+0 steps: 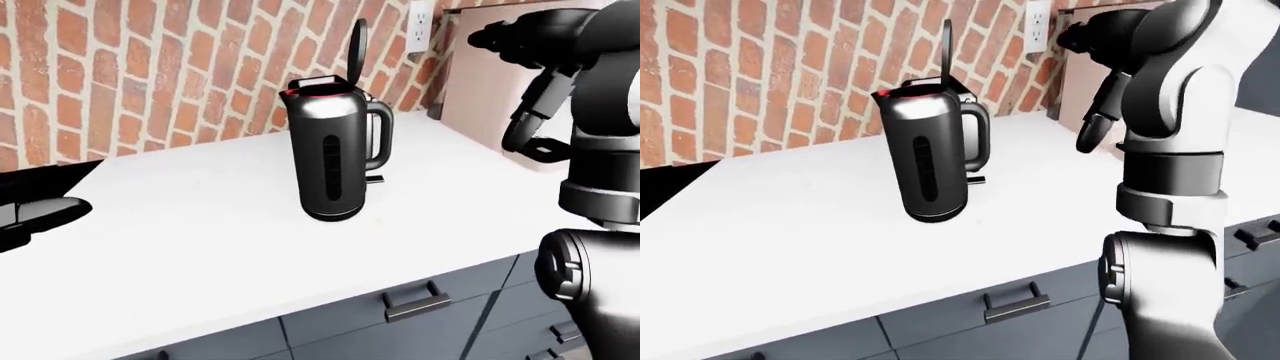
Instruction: Close the lid of the electric kettle.
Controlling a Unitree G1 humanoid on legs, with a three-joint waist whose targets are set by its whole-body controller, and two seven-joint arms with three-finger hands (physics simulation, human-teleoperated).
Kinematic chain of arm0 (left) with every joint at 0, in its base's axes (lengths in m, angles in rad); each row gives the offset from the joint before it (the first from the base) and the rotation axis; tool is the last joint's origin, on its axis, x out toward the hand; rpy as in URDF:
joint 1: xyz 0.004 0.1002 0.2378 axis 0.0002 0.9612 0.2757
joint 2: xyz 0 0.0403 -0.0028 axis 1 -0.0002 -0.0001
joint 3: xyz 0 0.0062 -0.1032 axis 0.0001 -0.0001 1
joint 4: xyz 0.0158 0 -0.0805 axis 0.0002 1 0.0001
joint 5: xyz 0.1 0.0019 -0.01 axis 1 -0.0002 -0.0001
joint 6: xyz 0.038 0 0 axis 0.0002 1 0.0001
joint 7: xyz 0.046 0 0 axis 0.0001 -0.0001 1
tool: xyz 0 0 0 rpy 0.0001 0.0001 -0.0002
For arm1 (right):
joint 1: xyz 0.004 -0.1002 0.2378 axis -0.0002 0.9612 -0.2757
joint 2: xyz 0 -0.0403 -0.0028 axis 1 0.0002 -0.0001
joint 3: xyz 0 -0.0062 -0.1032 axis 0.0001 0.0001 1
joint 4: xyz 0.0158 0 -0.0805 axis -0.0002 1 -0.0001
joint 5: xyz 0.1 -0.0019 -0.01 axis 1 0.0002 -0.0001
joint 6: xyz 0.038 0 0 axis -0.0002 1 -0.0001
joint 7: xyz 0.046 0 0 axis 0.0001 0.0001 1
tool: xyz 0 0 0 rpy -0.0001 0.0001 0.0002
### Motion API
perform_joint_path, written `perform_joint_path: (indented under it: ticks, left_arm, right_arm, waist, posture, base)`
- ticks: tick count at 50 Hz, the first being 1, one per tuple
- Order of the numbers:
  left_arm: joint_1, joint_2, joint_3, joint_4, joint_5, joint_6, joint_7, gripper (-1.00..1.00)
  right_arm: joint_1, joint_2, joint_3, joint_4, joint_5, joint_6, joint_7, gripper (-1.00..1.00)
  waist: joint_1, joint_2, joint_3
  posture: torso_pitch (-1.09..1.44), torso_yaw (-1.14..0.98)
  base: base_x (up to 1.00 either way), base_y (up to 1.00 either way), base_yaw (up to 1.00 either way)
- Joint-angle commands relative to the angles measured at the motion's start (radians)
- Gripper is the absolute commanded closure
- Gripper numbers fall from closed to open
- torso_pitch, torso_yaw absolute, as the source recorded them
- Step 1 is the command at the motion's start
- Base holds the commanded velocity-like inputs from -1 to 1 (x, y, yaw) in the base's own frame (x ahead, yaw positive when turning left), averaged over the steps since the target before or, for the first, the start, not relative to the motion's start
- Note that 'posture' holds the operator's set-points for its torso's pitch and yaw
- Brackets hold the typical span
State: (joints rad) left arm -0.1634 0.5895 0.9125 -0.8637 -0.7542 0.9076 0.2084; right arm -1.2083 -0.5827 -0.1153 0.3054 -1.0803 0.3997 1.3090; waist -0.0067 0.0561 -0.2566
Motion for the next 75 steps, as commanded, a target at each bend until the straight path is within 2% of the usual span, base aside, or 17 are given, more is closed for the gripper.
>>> perform_joint_path:
  ticks: [1, 12, 29, 35, 46, 53, 64, 75]
  left_arm:
    - [-0.011, 0.014, -0.006, -0.004, 0.011, -0.035, -0.003, -1.00]
    - [-0.007, 0.006, -0.006, 0.010, 0.029, -0.051, -0.018, -1.00]
    - [-0.011, 0.006, -0.008, 0.015, 0.025, -0.053, -0.014, -1.00]
    - [-0.013, 0.021, 0.018, 0.007, -0.011, -0.031, 0.003, -1.00]
    - [0.001, 0.006, -0.008, 0.035, 0.027, -0.082, -0.017, -1.00]
    - [0.002, -0.006, -0.014, 0.037, 0.044, -0.092, -0.028, -1.00]
    - [-0.009, 0.016, 0.021, 0.027, 0.001, -0.058, -0.010, -1.00]
    - [-0.002, 0.024, 0.018, 0.040, -0.008, -0.073, -0.001, -1.00]
  right_arm:
    - [-0.048, 0.003, -0.001, 0.013, -0.004, -0.014, -0.057, -1.00]
    - [-0.171, 0.064, 0.038, 0.286, -0.013, -0.035, -0.232, -1.00]
    - [-0.293, 0.108, 0.071, 0.489, -0.022, -0.066, -0.324, -1.00]
    - [-0.333, 0.132, 0.083, 0.572, -0.018, -0.077, -0.369, -1.00]
    - [-0.361, 0.159, 0.095, 0.689, 0.005, -0.101, -0.467, -1.00]
    - [-0.395, 0.176, 0.109, 0.726, 0.008, -0.108, -0.482, -1.00]
    - [-0.458, 0.192, 0.134, 0.778, -0.039, -0.153, -0.450, -1.00]
    - [-0.452, 0.225, 0.139, 0.782, -0.060, -0.192, -0.424, -1.00]
  waist:
    - [-0.001, -0.002, -0.005]
    - [0.001, 0.004, -0.008]
    - [0.009, 0.006, -0.007]
    - [0.007, 0.010, -0.007]
    - [0.011, 0.013, -0.007]
    - [0.011, 0.014, -0.008]
    - [0.012, 0.016, -0.006]
    - [0.012, 0.019, -0.006]
  posture:
    - [-0.41, 0.00]
    - [-0.41, 0.00]
    - [-0.41, 0.00]
    - [-0.41, 0.00]
    - [-0.41, 0.00]
    - [-0.41, 0.00]
    - [-0.41, 0.00]
    - [-0.41, 0.00]
  base:
    - [0.00, 0.00, 0.00]
    - [0.00, 0.00, 0.00]
    - [0.00, 0.00, 0.00]
    - [0.00, 0.00, 0.00]
    - [0.00, 0.00, 0.00]
    - [0.00, 0.00, 0.00]
    - [0.00, 0.00, 0.00]
    - [0.00, 0.00, 0.00]
